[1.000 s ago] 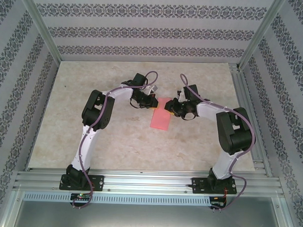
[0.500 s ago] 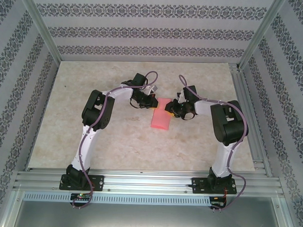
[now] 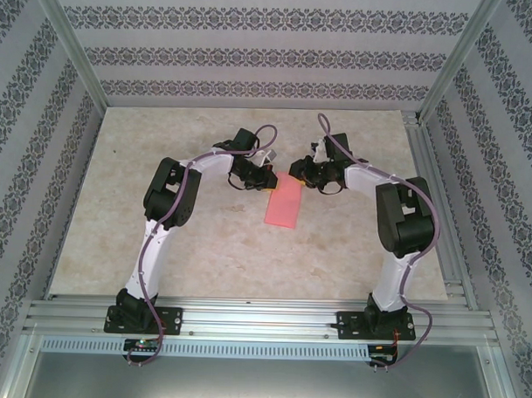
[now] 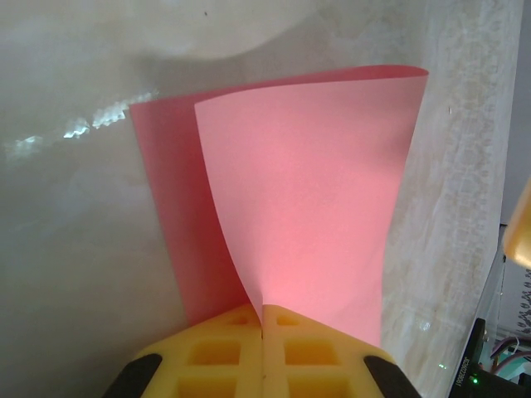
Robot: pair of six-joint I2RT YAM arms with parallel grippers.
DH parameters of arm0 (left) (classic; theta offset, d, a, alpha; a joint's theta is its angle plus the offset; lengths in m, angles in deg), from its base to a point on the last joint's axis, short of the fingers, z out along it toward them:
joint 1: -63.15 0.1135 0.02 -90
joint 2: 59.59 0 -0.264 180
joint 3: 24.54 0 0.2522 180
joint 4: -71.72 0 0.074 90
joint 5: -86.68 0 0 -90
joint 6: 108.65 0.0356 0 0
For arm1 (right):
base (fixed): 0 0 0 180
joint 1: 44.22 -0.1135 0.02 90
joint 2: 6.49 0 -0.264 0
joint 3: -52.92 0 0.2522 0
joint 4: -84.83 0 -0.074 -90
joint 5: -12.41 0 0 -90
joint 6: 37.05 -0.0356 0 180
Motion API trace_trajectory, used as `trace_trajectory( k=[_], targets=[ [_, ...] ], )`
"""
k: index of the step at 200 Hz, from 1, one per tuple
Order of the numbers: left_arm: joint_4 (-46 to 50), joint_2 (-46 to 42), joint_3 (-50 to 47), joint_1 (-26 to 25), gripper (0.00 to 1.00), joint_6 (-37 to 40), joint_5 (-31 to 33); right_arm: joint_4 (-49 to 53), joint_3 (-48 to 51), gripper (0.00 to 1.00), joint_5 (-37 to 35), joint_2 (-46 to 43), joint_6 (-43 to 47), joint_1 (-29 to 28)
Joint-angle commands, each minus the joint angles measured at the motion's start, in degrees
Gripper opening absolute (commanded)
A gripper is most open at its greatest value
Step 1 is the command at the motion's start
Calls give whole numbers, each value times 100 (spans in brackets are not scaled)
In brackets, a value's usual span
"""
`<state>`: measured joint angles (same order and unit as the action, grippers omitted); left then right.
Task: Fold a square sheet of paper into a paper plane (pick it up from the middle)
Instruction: Fold the square sheet of paper in half at the center of the table.
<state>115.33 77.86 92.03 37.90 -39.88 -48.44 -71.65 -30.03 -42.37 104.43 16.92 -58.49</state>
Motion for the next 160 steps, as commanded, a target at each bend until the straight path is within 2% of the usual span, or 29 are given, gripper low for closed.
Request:
trace_trajectory(
  k=[1, 64, 123, 160],
  targets=[
    [477, 73, 56, 4, 7, 96, 86, 38, -67, 29, 29, 348, 97, 73],
    [487, 89, 55, 8, 7, 119, 109, -48, 13, 30, -63, 825, 117, 150],
    [562, 98, 72, 7, 7, 171, 113, 184, -301, 31, 72, 194, 201, 177],
    [534, 115, 81, 8, 6, 137, 113, 343, -655, 31, 118, 569, 247, 221]
  ],
)
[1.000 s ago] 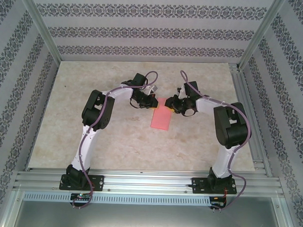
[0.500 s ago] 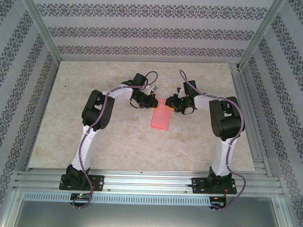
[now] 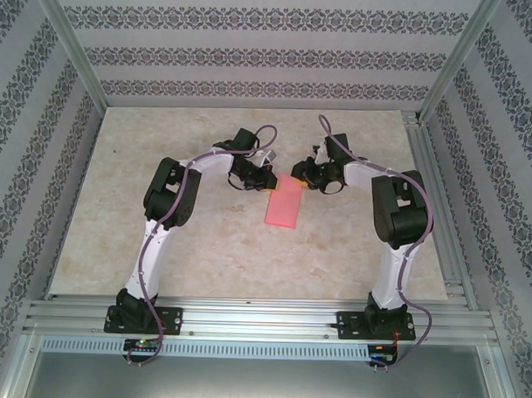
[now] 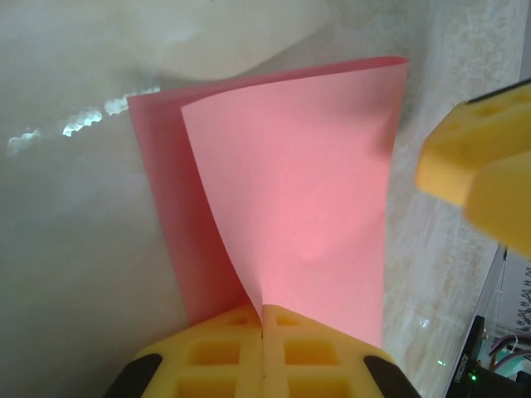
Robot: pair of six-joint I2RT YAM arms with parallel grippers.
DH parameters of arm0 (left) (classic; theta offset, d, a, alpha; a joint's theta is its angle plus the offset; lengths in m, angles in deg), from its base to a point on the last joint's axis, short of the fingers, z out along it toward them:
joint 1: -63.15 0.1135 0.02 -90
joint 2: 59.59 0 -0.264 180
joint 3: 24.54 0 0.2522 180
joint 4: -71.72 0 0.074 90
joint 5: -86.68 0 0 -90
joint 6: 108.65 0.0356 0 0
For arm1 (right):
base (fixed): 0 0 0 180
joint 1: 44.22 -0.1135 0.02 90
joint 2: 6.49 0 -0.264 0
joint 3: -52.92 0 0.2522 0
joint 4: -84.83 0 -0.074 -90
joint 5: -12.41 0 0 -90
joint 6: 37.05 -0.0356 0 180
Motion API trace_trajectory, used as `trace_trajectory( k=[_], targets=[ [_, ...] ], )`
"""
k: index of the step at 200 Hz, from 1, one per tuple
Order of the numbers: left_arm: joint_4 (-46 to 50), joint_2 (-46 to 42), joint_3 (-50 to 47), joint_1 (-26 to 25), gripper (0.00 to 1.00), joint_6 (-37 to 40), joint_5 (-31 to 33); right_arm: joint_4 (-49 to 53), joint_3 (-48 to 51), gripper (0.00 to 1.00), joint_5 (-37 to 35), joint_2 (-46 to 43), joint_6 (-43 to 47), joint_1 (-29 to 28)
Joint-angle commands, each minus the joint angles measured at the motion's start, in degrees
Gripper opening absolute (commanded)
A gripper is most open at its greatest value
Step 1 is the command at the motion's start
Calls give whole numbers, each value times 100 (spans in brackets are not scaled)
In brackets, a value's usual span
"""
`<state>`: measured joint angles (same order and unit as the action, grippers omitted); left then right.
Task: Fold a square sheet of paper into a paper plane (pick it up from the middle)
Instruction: Fold the square sheet of paper in half at the center of the table.
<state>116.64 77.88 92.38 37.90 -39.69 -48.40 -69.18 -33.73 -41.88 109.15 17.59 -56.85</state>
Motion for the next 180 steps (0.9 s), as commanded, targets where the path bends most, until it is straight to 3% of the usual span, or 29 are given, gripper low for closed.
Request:
trace_trajectory(
  k=[1, 87, 153, 180],
  targets=[
    [406, 113, 42, 10, 6, 117, 111, 87, -287, 31, 69, 107, 178, 58],
    [447, 136, 64, 9, 7, 143, 95, 239, -469, 30, -286, 864, 277, 130],
    [433, 109, 57, 4, 7, 122, 86, 196, -413, 31, -22, 5, 292, 157],
    [435, 113, 56, 12, 7, 132, 87, 257, -581, 31, 38, 63, 269, 163]
  ],
)
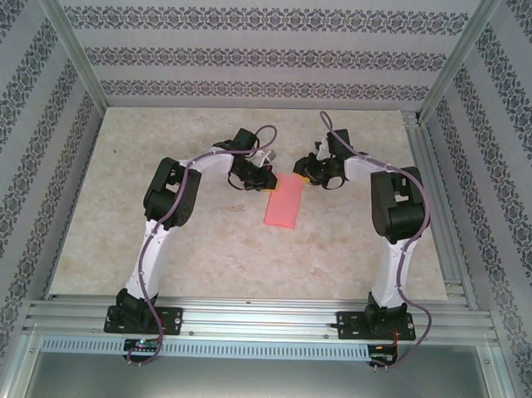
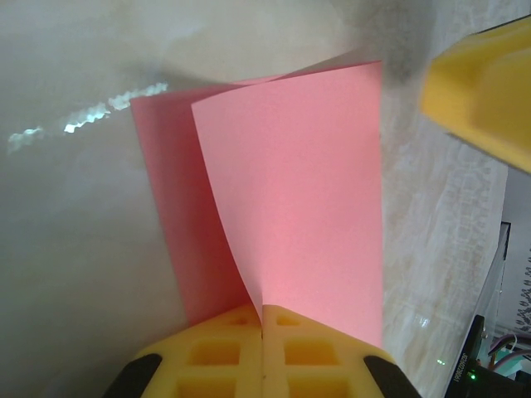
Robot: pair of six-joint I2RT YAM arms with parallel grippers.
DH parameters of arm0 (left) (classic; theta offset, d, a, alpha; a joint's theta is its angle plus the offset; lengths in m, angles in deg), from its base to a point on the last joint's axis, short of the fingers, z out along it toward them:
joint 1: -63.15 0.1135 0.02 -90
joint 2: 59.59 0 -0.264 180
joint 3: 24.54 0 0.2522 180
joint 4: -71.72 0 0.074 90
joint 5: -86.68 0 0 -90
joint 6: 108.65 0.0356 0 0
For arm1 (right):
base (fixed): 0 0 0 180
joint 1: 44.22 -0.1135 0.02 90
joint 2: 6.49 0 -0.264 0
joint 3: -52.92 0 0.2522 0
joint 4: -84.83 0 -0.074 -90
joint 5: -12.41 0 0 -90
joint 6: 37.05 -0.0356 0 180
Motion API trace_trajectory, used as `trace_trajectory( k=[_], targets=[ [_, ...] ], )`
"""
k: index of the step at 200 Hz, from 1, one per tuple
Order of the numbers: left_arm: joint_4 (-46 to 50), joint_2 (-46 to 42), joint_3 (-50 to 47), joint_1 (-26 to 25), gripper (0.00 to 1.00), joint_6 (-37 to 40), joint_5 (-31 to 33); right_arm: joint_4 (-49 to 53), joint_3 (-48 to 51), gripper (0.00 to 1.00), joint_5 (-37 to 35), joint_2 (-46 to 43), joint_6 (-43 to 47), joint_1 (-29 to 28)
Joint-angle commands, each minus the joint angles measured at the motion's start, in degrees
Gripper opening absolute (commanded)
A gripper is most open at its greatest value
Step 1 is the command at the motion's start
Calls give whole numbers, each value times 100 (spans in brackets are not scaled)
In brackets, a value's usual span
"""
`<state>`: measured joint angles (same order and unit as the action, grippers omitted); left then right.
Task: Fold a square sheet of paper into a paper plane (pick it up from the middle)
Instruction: Fold the square sheet of paper in half at the center of the table.
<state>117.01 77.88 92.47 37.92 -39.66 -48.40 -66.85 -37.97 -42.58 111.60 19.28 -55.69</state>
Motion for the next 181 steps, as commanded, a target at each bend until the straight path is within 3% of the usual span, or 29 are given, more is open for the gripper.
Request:
trace_trajectory(
  k=[1, 120, 181],
  targets=[
    [398, 113, 47, 10, 7, 131, 82, 35, -169, 31, 106, -168, 99, 43],
    [432, 106, 40, 4, 7, 165, 95, 432, -421, 29, -445, 678, 113, 46],
    [393, 87, 7, 5, 7, 129, 113, 374, -228, 30, -94, -124, 126, 50]
  ],
)
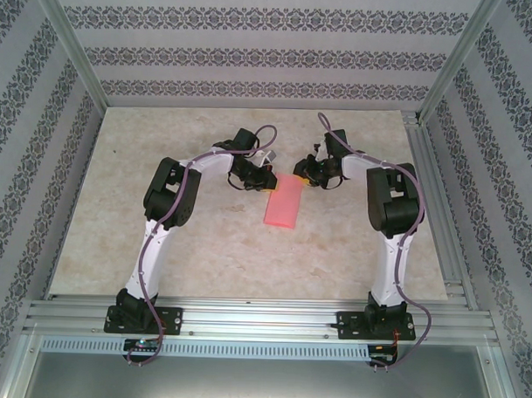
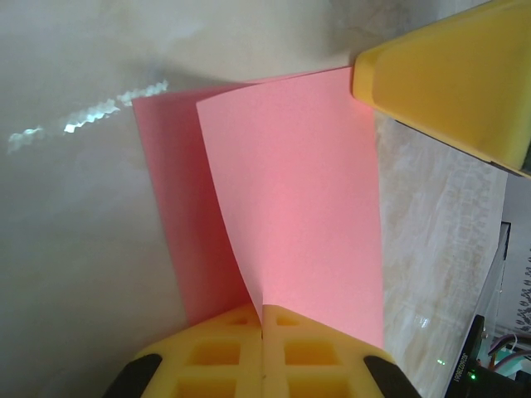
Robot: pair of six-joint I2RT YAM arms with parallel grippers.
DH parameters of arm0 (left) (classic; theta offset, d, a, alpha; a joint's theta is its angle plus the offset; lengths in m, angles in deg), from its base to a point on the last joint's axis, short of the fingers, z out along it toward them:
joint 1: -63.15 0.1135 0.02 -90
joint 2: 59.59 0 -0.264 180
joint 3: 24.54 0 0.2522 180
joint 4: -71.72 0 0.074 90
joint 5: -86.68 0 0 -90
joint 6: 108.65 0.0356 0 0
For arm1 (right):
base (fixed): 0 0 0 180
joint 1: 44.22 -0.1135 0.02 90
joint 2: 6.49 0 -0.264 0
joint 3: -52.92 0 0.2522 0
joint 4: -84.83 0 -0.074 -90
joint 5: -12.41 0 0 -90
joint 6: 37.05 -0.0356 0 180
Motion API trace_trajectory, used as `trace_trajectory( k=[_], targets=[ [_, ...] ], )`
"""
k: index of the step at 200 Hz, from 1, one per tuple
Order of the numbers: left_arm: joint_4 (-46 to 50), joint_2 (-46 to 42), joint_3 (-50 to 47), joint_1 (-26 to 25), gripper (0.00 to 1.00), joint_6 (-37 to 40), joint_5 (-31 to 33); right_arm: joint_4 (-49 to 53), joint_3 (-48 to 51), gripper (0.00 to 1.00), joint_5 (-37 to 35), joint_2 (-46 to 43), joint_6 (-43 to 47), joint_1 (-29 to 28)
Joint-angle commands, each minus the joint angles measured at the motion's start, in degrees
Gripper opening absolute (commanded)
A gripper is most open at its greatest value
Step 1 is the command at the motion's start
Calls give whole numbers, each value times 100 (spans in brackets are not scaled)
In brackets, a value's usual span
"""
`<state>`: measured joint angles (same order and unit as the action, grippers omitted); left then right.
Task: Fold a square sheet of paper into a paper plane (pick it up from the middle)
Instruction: Fold the square sheet of paper in half at the center of the table.
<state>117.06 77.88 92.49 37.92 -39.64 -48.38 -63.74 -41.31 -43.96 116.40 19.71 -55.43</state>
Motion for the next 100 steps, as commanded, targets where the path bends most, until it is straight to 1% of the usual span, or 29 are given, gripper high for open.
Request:
trace_trajectory(
  k=[1, 29, 48, 69, 100],
  targets=[
    [391, 87, 7, 3, 7, 129, 111, 66, 117, 30, 45, -629, 86, 23],
    [393, 79, 33, 8, 6, 119, 110, -287, 642, 30, 202, -1180, -76, -16],
    [389, 87, 45, 9, 6, 107, 110, -463, 1021, 30, 220, -1374, -209, -87],
    [398, 87, 45, 8, 6, 118, 111, -698, 1340, 30, 252, -1338, -311, -172],
    [403, 79, 22, 10, 7, 126, 89, -845, 1508, 29, 296, -1039, -346, -343]
  ],
)
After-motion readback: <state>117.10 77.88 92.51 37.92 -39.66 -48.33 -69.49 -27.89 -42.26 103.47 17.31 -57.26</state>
